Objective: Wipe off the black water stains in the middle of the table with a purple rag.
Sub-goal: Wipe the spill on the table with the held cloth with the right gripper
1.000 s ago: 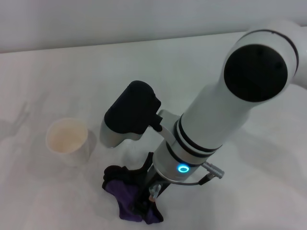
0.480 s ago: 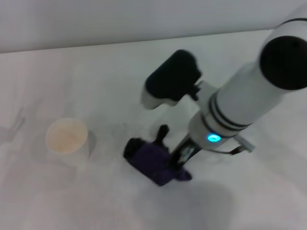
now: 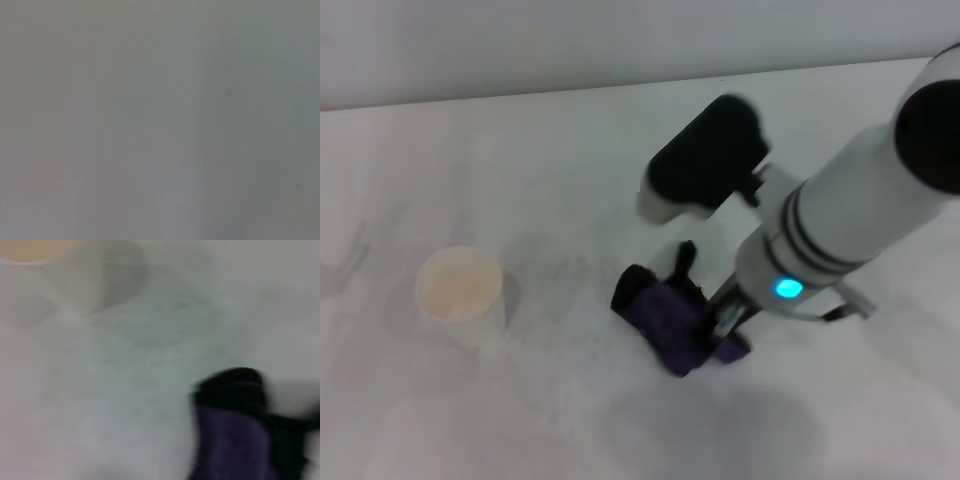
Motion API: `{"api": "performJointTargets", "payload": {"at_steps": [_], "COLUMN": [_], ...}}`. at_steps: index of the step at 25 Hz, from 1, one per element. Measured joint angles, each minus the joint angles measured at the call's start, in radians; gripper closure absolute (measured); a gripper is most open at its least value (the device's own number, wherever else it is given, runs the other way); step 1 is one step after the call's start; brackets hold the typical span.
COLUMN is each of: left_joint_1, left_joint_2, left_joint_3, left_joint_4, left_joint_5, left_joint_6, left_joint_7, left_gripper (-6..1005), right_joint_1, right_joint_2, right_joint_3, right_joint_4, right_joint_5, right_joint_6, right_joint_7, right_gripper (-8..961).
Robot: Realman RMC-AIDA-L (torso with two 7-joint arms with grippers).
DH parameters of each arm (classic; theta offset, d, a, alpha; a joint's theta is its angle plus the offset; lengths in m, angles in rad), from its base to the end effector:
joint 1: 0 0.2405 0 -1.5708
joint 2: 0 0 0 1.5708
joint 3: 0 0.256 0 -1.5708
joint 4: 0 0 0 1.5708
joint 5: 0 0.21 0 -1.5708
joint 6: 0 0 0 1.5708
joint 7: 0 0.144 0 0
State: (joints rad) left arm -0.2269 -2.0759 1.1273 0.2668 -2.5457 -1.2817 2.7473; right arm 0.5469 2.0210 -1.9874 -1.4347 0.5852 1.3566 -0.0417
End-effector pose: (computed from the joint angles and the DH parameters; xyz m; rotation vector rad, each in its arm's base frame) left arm -0.3585 0.2804 0.0190 -1.7083 -0.4514 -0.7188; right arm 0.1620 0.3000 -0.0807 -2.5349 0.9888 -0.6143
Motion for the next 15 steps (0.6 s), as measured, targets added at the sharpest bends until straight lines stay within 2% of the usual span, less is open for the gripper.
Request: {"api": "performJointTargets", "payload": {"at_steps": [8, 12, 15], "left_joint_1": [-0.01, -0.011, -0.009], "left_joint_2": [0.001, 0.001, 0.0], "left_joint_3": [0.002, 0.003, 0.002], "left_joint_4": [0.0, 0.0, 0.0], "left_joint_5": [-0.001, 0.0, 0.0], "left_joint_6": [0.003, 0.003, 0.003], "left_joint_7": [0.0, 0.0, 0.0], "left_gripper": [107, 107, 107], "right_joint_1": [0.059, 0.054, 0.025], "right_joint_2": [0.005, 0.002, -0.004], "right_joint_3": [-0.108, -0.096, -0.037], "right_joint_4": [0.033, 0.032, 0.027], "right_joint_5": [0.278, 0.329, 0.301], "right_joint_6": [-0.017, -0.023, -0.023], "right_joint_7": [-0.129, -0.173, -0.175], "right_gripper": [848, 848, 848]}}
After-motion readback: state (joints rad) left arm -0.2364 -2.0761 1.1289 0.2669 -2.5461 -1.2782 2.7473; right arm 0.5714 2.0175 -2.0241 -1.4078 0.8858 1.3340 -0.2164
